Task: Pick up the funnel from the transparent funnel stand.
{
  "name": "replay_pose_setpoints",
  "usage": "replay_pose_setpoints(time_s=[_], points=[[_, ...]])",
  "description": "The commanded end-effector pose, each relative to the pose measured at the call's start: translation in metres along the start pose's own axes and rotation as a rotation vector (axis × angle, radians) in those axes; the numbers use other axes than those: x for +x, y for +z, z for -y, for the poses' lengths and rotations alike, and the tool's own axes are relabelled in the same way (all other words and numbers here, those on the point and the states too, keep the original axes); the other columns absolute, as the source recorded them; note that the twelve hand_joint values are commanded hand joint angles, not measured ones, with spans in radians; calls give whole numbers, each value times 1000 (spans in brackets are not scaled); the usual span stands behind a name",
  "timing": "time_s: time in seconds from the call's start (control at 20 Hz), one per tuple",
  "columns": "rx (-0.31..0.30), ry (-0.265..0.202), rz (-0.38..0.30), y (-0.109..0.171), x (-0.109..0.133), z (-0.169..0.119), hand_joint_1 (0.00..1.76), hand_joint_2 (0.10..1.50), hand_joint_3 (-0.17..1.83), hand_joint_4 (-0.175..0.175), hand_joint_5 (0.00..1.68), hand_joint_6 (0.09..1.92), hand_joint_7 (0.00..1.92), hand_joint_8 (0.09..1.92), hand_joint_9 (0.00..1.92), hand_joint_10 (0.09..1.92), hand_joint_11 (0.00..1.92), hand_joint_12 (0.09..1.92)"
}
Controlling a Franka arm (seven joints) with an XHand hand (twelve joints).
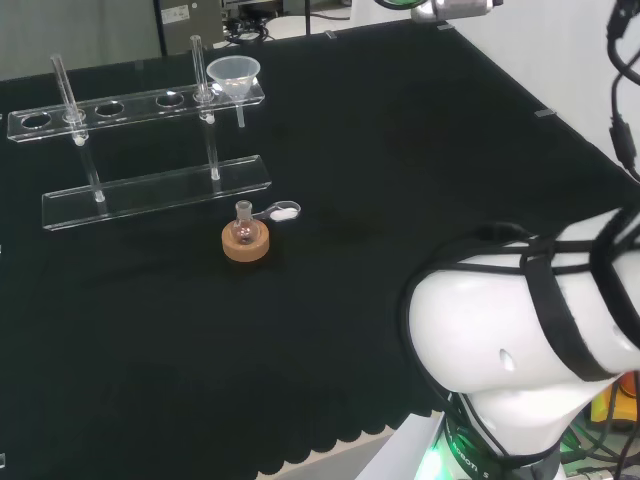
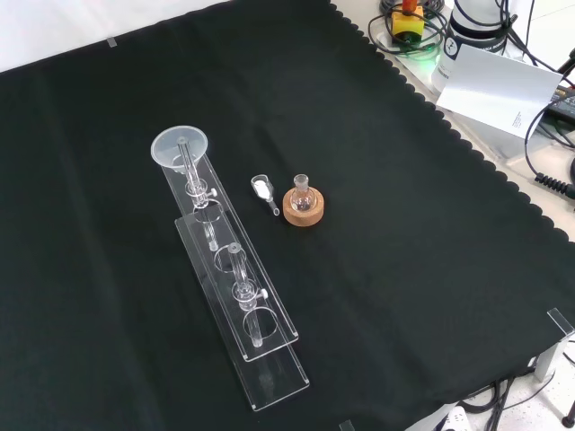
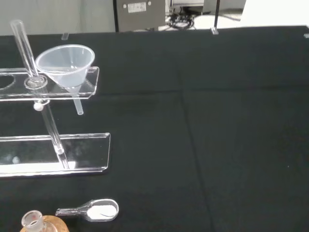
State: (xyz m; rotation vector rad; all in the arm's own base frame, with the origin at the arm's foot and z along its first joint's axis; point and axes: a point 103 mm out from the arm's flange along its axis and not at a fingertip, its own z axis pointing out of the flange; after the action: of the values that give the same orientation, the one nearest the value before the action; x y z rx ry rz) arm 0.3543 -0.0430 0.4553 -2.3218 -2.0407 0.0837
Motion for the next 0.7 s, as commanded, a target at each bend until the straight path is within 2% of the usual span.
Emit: replay_pose_setpoints(time_s=[0.05,0.3,0.4,0.6,0.7], points=[[71,-35,-88,22,-14,-103,0,1182,364,-2,171,87,34,442,148,655,0,1386],[59,-86,-41,32,8,-140,3,1160,325,-7,164,87,73,492,178,675,0,1404],[64,-107,-17,38,23,-149,11,1155,318,-7,164,87,80,504,183,678,0,1411],[99,-142,8,52,45,-166,194,1061,265,-4,152,87,75,529,205,693,7,1425],[112,-132,39,59,64,-171,272,1022,246,-3,145,87,65,540,212,700,12,1430]])
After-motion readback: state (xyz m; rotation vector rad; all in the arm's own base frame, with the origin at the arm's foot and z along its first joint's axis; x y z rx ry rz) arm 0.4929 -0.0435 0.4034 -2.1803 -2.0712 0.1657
